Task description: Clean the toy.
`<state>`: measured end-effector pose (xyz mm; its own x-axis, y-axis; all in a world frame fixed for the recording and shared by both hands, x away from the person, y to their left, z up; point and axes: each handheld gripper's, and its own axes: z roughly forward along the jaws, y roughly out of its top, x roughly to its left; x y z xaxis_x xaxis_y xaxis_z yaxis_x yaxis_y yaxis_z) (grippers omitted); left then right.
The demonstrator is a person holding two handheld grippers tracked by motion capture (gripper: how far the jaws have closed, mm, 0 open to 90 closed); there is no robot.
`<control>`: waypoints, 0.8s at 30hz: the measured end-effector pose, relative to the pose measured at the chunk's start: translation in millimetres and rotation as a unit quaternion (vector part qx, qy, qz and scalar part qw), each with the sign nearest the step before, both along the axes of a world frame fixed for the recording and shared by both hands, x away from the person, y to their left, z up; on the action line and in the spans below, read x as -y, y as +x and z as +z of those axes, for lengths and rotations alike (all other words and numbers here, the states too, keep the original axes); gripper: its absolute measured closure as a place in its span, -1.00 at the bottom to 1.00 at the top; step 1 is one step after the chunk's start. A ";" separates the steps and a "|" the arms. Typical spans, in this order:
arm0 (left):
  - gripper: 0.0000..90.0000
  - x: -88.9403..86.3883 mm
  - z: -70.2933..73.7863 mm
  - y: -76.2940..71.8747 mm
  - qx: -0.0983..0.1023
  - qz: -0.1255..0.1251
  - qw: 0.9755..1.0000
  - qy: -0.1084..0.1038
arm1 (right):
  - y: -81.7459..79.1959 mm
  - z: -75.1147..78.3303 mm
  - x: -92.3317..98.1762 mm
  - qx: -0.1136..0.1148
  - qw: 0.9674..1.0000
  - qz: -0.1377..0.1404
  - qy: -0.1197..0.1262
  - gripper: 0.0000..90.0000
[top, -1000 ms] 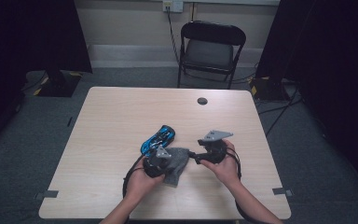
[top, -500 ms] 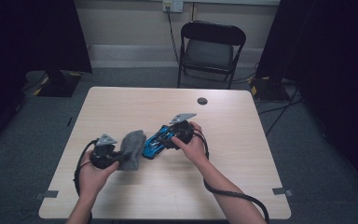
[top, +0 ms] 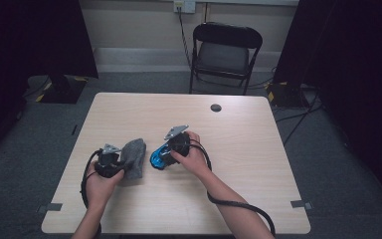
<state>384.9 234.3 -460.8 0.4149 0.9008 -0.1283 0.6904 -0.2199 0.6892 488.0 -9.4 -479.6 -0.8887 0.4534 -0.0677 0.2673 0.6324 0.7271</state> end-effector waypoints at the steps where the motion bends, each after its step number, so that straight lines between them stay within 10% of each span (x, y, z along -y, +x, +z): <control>1: 0.69 3.4 -1.0 1.3 0.000 0.000 1.000 0.005 | -0.5 -1.1 0.8 0.003 1.000 0.002 0.004 -0.76; 9: 0.69 32.7 -12.2 12.1 -0.040 -0.030 0.997 0.051 | 0.6 -5.3 7.6 0.015 1.000 0.001 0.024 -0.76; 20: 0.73 53.9 -7.7 -1.5 -0.112 -0.090 0.990 -0.015 | 0.7 -3.4 5.1 0.011 1.000 -0.001 0.013 -0.76; 24: 0.73 68.2 -7.5 -6.6 -0.111 -0.105 0.988 -0.008 | -0.1 -4.7 6.6 0.015 1.000 -0.002 0.019 -0.76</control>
